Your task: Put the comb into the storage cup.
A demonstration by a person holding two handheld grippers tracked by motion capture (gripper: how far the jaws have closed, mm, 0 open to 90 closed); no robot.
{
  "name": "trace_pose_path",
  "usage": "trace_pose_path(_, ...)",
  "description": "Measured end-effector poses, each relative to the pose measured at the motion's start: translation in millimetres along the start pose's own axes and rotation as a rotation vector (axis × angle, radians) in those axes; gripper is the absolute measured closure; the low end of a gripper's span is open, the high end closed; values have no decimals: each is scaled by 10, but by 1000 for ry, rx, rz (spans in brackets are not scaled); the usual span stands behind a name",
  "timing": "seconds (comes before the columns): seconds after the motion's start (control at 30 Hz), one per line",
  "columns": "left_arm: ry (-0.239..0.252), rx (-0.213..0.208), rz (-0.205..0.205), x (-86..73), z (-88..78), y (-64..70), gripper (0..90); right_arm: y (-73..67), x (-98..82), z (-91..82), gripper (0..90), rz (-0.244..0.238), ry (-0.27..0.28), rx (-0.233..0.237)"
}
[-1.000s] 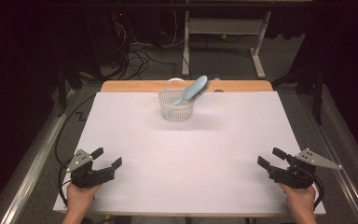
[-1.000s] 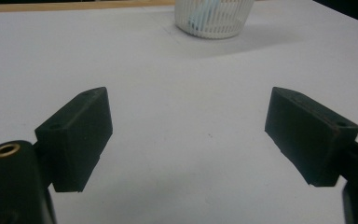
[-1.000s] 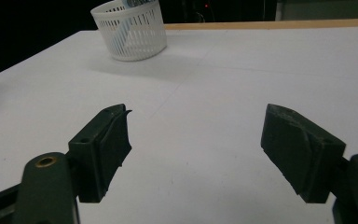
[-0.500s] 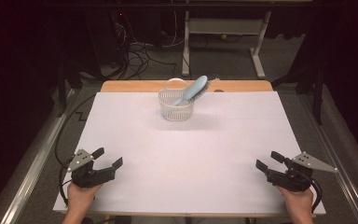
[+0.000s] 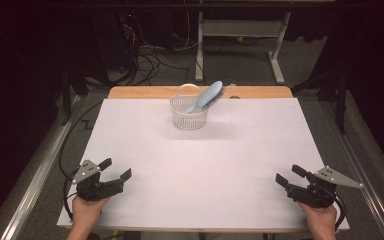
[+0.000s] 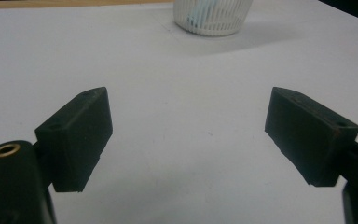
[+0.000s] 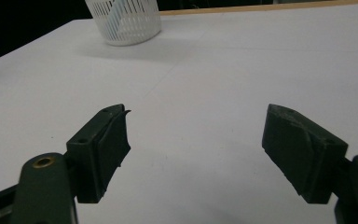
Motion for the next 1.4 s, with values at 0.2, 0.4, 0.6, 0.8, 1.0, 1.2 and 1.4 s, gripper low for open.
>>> trace_pose_path(0.2,1,0,-1,0,-4,-2,143,16,-37,-19,232,4,2,-3)
trace_pose_path(0.4,-3,-3,1,-4,-1,2,143,26,-74,-40,229,13,2,-3)
trace_pose_path(0.6,-6,-7,-3,-10,1,3,143,46,-95,-62,224,14,7,-1)
trace_pose_path(0.8,-6,-7,-8,-13,1,4,143,57,-109,-86,218,14,10,-6)
trace_pose_path(1.0,-10,-9,-10,-15,13,3,143,34,-111,-82,217,-1,5,-10)
trace_pose_path(1.2,-13,-12,-10,-15,21,3,143,29,-108,-89,215,-5,8,-12)
trace_pose_path(1.4,-16,-13,-9,-16,26,7,143,32,-108,-89,214,-3,10,-10)
Point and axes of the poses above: each handheld gripper's, and its own axes: z roughly forward along the jaws, x roughly out of its top, y roughly to its right, the point moved 5 cm from there along z, roughly forward along the jaws, and after that the axes turned 1 degree about -y, right-handed, at the moved point
